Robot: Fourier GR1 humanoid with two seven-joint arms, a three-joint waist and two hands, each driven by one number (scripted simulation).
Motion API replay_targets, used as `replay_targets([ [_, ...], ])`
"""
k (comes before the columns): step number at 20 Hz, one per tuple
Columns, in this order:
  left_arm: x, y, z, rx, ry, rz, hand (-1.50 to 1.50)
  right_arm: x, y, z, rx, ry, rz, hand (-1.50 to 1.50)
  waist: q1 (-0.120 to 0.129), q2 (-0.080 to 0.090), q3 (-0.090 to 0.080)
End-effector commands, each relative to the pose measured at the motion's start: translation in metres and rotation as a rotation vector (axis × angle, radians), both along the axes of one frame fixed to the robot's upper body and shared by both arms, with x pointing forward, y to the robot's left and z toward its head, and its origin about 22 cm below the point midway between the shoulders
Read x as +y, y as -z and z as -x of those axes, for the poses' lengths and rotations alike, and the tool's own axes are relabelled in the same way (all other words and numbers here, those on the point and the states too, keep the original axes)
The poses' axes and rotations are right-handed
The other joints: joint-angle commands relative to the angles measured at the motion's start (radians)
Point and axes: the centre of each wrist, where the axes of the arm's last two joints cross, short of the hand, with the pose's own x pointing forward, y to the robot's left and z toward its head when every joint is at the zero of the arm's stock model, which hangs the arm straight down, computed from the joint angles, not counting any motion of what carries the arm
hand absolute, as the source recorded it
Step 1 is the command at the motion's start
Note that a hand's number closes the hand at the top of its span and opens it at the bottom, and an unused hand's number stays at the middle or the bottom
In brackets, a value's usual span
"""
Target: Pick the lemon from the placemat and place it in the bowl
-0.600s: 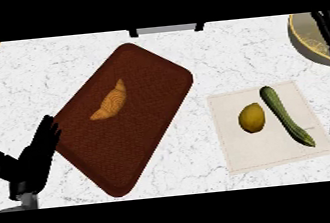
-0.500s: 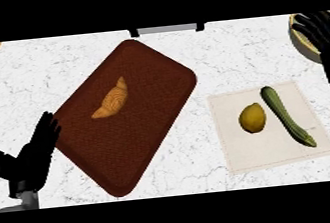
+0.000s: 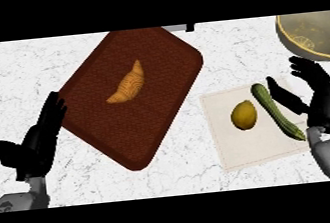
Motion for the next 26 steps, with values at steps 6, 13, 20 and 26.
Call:
replay_targets([
  [6, -0.044, -0.009, -0.007, -0.045, 0.064, -0.001, 0.00, 0.118, 0.036, 0.040, -0.317, 0.277, 0.109, -1.50, 0.023, 0.001, -0.001],
  [13, -0.047, -0.012, -0.003, -0.049, 0.055, -0.038, 0.00, 0.076, 0.045, 0.042, -0.090, 0.362, 0.148, -1.50, 0.012, -0.001, -0.006],
  [20, -0.056, -0.012, -0.009, -0.049, 0.045, -0.029, 0.00, 0.089, 0.014, 0.029, 0.136, 0.321, 0.043, -1.50, 0.007, 0.003, -0.005],
  [26, -0.050, -0.014, -0.006, -0.055, 0.047, -0.044, 0.00, 0.095, -0.022, 0.027, 0.379, 0.350, 0.018, -1.50, 0.020, 0.002, -0.001],
])
